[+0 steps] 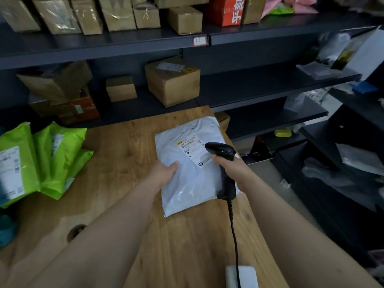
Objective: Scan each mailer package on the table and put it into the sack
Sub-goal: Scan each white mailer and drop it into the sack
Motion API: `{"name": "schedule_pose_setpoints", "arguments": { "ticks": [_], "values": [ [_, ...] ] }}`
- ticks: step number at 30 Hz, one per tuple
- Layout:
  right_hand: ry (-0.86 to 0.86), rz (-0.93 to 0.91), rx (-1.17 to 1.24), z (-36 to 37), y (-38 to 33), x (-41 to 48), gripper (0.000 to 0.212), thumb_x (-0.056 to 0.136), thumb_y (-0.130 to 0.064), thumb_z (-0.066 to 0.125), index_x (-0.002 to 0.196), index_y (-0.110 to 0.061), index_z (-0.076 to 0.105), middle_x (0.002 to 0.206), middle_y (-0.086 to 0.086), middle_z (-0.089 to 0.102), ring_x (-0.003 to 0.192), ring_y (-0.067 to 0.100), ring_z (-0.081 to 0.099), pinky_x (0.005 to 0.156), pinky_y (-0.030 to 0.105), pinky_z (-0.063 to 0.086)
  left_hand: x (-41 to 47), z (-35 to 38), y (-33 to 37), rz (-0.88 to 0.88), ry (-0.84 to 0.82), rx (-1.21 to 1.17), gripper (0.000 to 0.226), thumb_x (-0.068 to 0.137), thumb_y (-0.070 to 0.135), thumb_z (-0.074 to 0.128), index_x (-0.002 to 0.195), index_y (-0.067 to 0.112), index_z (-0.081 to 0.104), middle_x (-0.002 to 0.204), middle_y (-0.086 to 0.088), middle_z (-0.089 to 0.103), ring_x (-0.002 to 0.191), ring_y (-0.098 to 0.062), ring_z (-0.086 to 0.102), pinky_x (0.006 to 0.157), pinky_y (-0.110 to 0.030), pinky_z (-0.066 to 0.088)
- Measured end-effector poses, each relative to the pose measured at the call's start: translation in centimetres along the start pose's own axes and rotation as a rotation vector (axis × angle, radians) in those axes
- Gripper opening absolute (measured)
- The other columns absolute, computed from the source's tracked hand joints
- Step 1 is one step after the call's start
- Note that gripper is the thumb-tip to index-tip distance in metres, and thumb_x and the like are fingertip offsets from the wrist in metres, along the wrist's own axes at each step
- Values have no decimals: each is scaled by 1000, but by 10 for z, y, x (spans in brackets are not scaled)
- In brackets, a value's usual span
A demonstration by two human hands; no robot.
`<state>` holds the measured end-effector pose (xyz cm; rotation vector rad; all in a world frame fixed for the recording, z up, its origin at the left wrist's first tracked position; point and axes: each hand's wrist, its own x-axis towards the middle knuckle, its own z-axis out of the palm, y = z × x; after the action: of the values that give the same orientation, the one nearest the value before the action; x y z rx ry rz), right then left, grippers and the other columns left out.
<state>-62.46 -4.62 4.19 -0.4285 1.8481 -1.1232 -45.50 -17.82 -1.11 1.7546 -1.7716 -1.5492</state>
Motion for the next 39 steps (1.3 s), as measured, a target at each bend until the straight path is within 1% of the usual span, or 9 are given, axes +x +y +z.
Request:
{"name": "schedule_pose_setpoints", "arguments": {
  "ticks": [4,8,11,15,20,25,29,34,39],
  "values": [
    [-20,18,12,-2,3,-7,31,89,-38,69,114,-22,59,96,-10,60,85,5,56,63,19,41,-6,-2,0,-112,-15,-266,64,84,49,67,127,2,54,116,-5,61,107,-25,59,85,-31,45],
    [-32,66,-35,2,15,-26,31,88,-43,68,108,-21,60,105,-3,64,92,13,59,74,26,45,-24,-11,-11,-166,-101,-472,54,76,40,79,115,6,63,109,-8,69,90,-23,67,80,-34,53],
    [-65,101,-44,15,24,-48,28,87,-44,68,104,-23,62,105,-2,66,92,14,61,71,27,46,-46,-24,-32,-153,-111,-491,49,72,27,84,112,9,63,103,-8,71,86,-22,68,66,-30,53],
    [-125,141,-86,44,33,-89,24,88,-45,68,101,-26,61,100,-4,66,88,12,61,65,26,44,-81,-57,-71,-114,-110,-531,48,73,13,83,116,5,64,105,-13,72,88,-28,70,63,-34,57],
    [-171,81,-170,85,36,-140,20,87,-42,69,95,-25,63,86,-3,67,80,16,63,73,32,48,-125,-113,-129,-73,-37,-576,46,70,9,83,112,3,65,106,-14,72,89,-28,70,72,-36,57],
    [-270,-5,-232,128,31,-190,27,89,-32,70,108,-14,64,85,11,70,70,21,67,63,27,55,-169,-164,-167,2,39,-569,39,75,8,80,109,8,61,94,-2,69,77,-14,66,47,-18,52],
    [-316,-38,-282,165,29,-228,28,89,-33,69,107,-11,64,76,9,66,57,19,59,60,29,53,-185,-196,-199,48,28,-575,51,71,9,82,118,3,62,109,-12,71,86,-22,70,56,-25,56],
    [-271,-72,-347,202,29,-268,24,88,-30,70,91,-7,63,70,9,59,48,17,50,49,25,46,-204,-214,-222,93,48,-574,43,74,6,81,112,8,61,98,-2,71,78,-11,68,52,-17,53],
    [-192,-55,-277,219,32,-292,25,87,-28,69,84,-5,60,59,6,53,46,17,48,48,27,44,-207,-223,-245,85,20,-558,54,72,23,84,119,14,59,111,-1,68,97,-19,65,76,-31,53]
  ]
}}
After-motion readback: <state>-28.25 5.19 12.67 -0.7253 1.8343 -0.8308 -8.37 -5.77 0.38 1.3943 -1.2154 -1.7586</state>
